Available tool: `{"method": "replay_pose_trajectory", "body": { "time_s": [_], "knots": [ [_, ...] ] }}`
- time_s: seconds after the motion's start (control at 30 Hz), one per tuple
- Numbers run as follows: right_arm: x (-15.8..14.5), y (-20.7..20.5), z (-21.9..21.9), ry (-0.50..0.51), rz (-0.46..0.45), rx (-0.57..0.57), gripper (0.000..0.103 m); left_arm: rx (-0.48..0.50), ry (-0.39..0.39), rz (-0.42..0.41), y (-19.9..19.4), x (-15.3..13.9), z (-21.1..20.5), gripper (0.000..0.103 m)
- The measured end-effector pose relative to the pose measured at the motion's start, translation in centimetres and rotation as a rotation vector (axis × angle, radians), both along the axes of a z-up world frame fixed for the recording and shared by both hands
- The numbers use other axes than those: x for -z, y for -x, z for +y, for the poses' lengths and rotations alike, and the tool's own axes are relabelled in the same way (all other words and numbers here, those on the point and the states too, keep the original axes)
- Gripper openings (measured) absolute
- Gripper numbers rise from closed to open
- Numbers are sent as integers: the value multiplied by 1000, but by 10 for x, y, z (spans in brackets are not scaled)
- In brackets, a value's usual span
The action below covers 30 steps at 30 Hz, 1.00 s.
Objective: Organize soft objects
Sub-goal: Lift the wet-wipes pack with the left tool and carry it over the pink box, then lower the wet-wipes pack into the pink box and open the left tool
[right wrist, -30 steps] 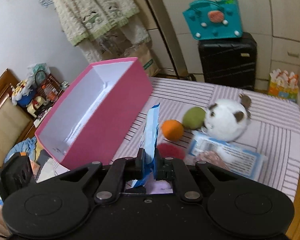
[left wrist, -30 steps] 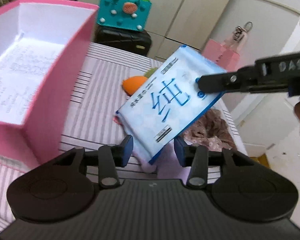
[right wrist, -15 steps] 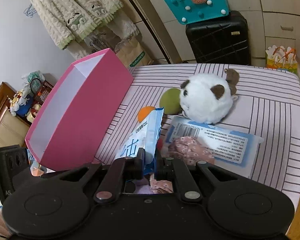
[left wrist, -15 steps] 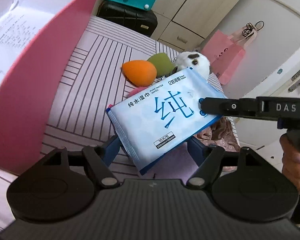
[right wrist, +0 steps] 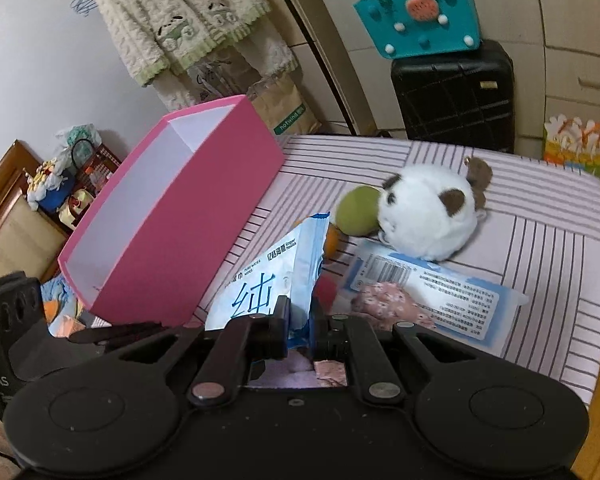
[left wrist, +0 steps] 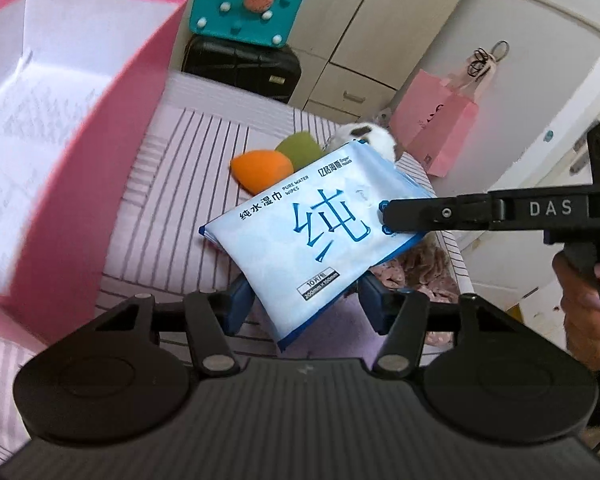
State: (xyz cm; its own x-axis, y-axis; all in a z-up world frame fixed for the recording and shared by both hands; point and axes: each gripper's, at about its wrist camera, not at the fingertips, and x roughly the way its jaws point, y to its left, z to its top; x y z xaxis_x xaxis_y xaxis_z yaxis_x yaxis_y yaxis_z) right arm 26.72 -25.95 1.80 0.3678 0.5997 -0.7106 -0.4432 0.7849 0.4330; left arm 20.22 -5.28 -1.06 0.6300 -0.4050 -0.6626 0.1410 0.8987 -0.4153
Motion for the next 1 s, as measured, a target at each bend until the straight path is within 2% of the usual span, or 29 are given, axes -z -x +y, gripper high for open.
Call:
{"method": "replay_pose_trajectory", "body": {
  "time_s": [0.17, 0.33, 0.5, 0.67, 0.77, 0.83, 1.0],
  "knots": [
    [-25, 16, 12, 24, -43, -29, 12, 45, -54, -38, 16, -30, 11, 55],
    [-50, 30, 32, 50, -86, -66, 13, 84, -146, -100, 31, -59, 25, 54],
    [-72, 30, 55, 38, -99, -98, 13, 86, -169, -107, 38, -85, 49, 52],
    [-97, 31, 78, 33, -155, -136, 13, 93, -166, -134, 40, -110, 78, 51],
    [-105, 24, 96, 25, -156, -179, 12, 115, -152, -115, 31, -115, 106, 50],
    [-105, 18, 112, 32, -157, -206, 12, 114, -185, -123, 24, -115, 119, 49],
    [-91, -19, 148, 33, -113, -243, 12, 87, -229, -67, -8, -109, 149, 48]
  ]
}}
